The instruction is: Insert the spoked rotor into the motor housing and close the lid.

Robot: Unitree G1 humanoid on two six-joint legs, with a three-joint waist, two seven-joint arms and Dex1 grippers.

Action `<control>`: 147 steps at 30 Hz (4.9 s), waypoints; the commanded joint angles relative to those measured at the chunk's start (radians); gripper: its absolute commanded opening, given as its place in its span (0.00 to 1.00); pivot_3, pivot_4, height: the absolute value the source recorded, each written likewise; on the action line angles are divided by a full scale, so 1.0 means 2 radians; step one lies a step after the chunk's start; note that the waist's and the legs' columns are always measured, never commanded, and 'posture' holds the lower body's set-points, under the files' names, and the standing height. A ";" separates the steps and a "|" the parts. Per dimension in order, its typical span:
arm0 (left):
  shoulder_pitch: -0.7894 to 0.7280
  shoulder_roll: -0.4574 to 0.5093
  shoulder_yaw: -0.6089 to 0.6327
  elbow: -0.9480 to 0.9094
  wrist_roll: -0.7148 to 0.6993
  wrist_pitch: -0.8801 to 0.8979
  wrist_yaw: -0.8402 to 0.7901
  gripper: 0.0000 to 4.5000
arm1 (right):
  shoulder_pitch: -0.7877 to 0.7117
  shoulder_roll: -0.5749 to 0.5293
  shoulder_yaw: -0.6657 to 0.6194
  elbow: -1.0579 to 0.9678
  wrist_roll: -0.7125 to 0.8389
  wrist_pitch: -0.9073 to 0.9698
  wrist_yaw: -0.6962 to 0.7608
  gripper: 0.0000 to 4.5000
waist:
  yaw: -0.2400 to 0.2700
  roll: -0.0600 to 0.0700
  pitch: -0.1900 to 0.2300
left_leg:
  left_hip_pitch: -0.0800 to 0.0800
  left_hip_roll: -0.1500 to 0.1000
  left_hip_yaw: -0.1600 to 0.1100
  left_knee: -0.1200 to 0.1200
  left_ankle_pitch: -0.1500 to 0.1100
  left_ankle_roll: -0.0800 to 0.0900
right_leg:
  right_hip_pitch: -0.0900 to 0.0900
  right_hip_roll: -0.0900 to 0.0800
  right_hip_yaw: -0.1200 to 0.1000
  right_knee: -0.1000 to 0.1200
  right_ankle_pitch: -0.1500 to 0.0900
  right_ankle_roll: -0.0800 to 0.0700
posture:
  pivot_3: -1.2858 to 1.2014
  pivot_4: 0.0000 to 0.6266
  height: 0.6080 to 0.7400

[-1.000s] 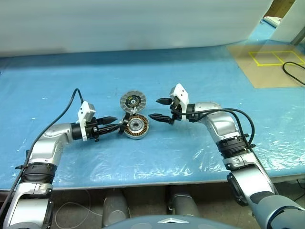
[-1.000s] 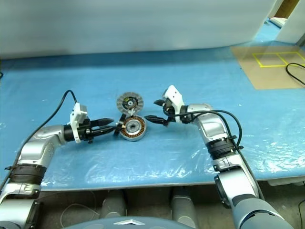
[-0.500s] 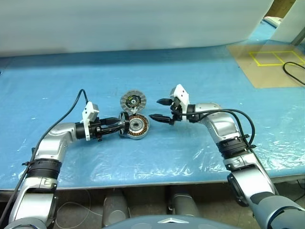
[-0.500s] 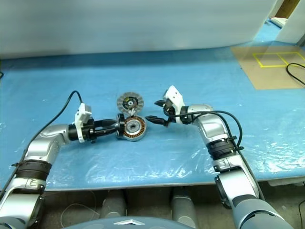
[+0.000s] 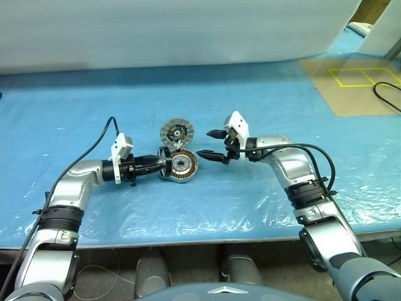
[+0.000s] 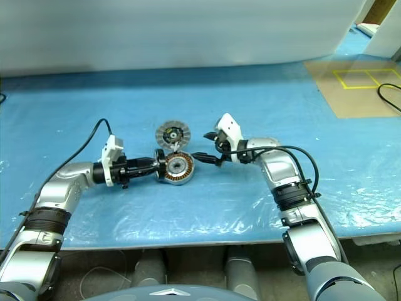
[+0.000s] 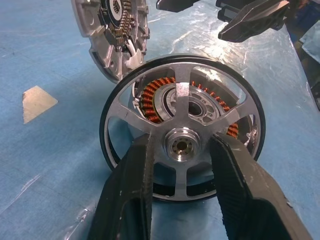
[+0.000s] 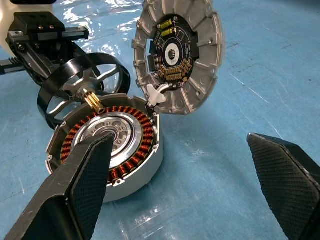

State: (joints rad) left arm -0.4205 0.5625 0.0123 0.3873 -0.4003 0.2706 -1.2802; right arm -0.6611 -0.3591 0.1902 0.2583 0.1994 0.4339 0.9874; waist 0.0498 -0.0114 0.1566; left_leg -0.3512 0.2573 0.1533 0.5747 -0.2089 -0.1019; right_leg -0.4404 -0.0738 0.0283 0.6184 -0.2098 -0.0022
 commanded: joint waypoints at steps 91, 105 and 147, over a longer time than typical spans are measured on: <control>-0.067 -0.006 -0.060 -0.041 0.046 0.008 0.015 0.29 | 0.066 -0.033 -0.003 -0.070 0.015 -0.064 0.033 1.00 | 0.008 0.000 0.000 | 0.001 -0.001 0.000 0.000 0.000 0.000 | 0.001 0.000 0.000 -0.001 0.000 0.000 | 0.52 0.24 1.00; -0.137 0.015 -0.114 -0.022 0.092 0.043 -0.022 0.29 | 0.069 -0.031 -0.003 -0.072 0.014 -0.062 0.030 1.00 | 0.009 0.000 0.000 | 0.000 -0.001 0.000 -0.001 0.000 0.000 | 0.001 0.000 0.000 -0.001 0.000 0.000 | 0.52 0.24 1.00; -0.118 0.018 -0.102 -0.110 0.067 0.114 0.013 0.29 | 0.071 -0.030 0.000 -0.065 0.009 -0.065 0.028 1.00 | 0.009 0.000 0.000 | 0.000 -0.001 0.000 -0.002 0.000 0.000 | 0.001 0.000 0.000 -0.003 0.000 0.000 | 0.52 0.24 1.00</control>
State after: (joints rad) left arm -0.6614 0.5879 -0.2012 0.1954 -0.2615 0.4900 -1.2574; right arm -0.5140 -0.4211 0.1921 0.1414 0.2121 0.3211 1.0439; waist 0.0682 -0.0113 0.1567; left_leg -0.3513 0.2560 0.1530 0.5706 -0.2088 -0.1021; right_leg -0.4388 -0.0744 0.0279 0.6126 -0.2097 -0.0020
